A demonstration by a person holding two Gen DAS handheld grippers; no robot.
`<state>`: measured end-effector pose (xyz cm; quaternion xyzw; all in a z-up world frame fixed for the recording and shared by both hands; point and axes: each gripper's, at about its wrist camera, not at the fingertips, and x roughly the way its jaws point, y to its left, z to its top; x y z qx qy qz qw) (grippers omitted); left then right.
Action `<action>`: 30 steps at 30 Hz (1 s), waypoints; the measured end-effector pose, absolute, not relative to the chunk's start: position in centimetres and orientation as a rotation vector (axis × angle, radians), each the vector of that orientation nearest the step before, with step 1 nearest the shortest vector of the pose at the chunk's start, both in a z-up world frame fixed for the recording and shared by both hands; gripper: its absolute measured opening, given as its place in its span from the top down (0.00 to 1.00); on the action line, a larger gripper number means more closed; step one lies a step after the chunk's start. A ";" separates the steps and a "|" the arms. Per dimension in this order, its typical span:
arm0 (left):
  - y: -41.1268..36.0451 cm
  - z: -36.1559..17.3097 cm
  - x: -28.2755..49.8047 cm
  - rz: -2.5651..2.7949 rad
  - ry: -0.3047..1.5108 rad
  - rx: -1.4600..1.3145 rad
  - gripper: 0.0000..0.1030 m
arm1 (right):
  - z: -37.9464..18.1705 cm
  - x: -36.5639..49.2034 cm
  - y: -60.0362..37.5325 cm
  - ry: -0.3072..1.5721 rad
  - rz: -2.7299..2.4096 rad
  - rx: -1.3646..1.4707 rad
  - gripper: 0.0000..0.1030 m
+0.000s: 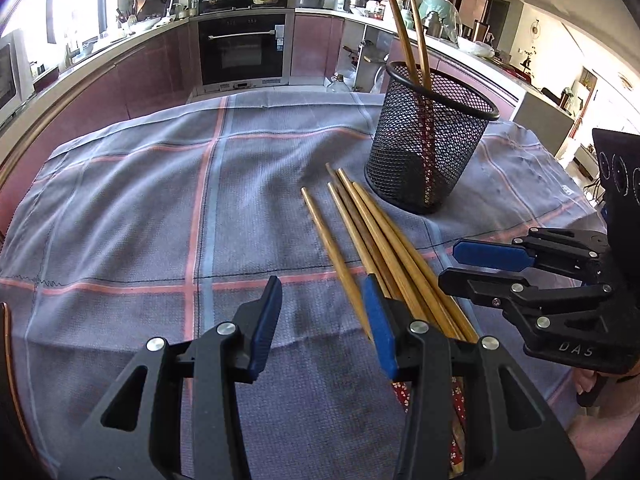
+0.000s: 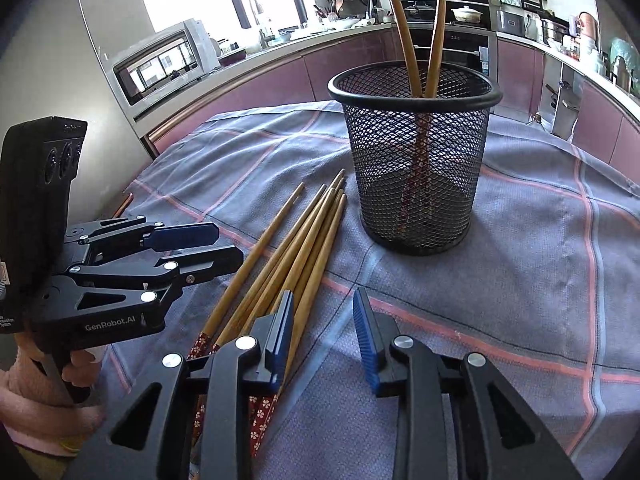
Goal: Organize utensils
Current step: 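Close the left tool on a chopstick while the right tool grasps another chopstick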
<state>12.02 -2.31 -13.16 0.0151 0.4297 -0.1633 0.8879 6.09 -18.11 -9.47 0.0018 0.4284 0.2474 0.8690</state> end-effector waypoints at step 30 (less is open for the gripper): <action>-3.3 -14.2 12.4 -0.335 0.918 0.066 0.61 | -9.9 6.4 -17.2 0.903 0.500 -0.010 0.77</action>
